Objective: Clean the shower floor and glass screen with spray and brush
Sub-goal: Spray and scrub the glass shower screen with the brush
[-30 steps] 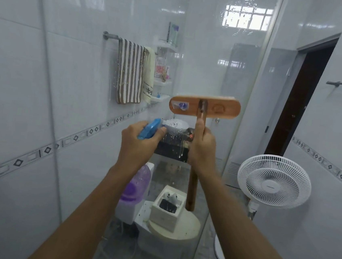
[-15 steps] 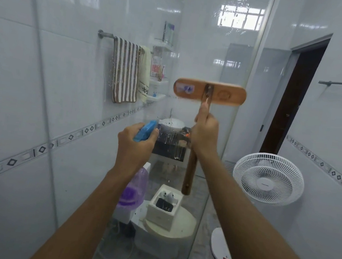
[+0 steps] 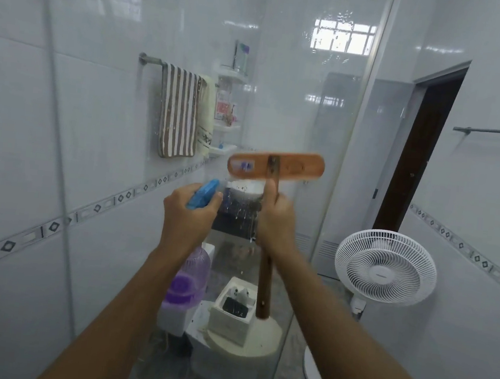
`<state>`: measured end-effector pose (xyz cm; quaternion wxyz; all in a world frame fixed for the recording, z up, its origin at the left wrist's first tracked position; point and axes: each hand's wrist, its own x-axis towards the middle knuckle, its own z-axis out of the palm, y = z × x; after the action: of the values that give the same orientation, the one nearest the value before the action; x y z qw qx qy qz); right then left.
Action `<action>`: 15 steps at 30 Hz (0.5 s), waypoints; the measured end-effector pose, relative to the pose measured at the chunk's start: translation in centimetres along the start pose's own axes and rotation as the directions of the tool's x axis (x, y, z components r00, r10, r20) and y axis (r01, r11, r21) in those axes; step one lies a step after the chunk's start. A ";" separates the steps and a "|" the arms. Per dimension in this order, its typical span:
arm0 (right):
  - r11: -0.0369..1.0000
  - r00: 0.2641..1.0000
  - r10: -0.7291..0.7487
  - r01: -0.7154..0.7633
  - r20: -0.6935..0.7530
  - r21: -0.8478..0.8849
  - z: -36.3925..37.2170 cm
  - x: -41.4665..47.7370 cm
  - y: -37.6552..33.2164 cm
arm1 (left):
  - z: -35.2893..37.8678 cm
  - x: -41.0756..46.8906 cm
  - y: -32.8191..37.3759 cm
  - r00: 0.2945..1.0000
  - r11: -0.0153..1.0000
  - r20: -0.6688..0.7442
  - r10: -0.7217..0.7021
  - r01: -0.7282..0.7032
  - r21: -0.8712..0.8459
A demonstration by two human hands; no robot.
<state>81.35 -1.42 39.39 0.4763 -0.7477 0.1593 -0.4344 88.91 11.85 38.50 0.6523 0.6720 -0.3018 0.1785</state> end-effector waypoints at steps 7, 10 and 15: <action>0.999 1.000 -0.027 0.028 -0.007 0.039 1.5 3.1 -4.3 | -1.8 -0.1 -1.0 0.995 0.998 -0.074 -0.061 0.062 0.015; 0.998 0.997 0.002 0.003 0.083 -0.055 3.0 0.5 -0.9 | -4.3 1.2 -2.0 0.984 0.992 -0.122 -0.126 0.127 -0.002; 1.000 0.997 -0.005 0.005 0.072 0.002 5.2 1.7 -3.0 | -7.2 3.1 -3.3 0.992 0.991 -0.051 -0.112 0.115 0.070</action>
<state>85.92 1.94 41.90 0.4814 -0.7627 0.1400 -0.4086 94.44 18.28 38.54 0.6433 0.7071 -0.2407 0.1679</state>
